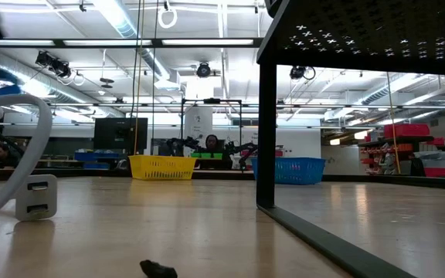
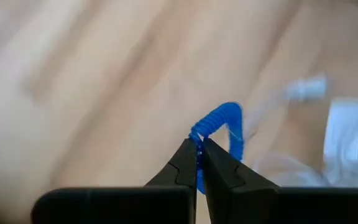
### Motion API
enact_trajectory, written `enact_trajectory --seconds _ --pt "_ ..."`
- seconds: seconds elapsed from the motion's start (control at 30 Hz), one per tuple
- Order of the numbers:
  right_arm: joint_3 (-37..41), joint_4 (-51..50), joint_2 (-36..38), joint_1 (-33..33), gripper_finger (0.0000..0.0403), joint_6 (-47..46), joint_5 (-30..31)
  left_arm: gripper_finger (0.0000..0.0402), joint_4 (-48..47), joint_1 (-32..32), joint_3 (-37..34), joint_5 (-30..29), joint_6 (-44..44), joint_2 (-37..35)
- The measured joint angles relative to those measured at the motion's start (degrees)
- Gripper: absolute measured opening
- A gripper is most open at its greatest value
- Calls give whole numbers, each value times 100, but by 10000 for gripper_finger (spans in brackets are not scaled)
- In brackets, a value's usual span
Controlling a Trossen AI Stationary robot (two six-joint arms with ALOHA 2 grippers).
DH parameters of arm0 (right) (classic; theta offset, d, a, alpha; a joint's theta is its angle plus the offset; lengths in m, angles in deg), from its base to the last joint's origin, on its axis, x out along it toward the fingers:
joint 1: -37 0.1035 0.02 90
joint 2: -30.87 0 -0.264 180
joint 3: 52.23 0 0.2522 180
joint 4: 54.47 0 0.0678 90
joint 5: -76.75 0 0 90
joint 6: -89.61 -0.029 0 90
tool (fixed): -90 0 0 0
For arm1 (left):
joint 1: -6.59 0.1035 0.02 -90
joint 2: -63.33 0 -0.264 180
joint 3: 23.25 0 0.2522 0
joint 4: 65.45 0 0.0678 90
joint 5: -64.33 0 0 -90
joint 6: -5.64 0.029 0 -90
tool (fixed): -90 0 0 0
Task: Pick & Place Office Desk Supplies
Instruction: Put the blue spring keychain into the blue basket
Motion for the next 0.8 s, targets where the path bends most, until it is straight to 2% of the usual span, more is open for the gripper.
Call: enact_trajectory --seconds 0.2,0.33,0.43,0.57,0.7,0.8 --pt "0 -26 -429 0 194 -4 19 8 390 934 2 -1078 1550 -153" --pt "0 114 -976 0 194 38 -56 8 1603 1721 2 -1173 3247 -151" --pt "0 434 -1341 0 194 124 -195 8 2981 2255 2 -988 4687 -151" --pt "0 774 -1647 -3 194 280 -422 8 4546 2871 2 -437 6353 -151" --pt "0 816 -1752 -55 194 336 -674 8 5409 3578 2 153 7321 -93" --pt "0 834 -1776 -156 194 274 -689 8 6166 4150 2 812 7944 101"
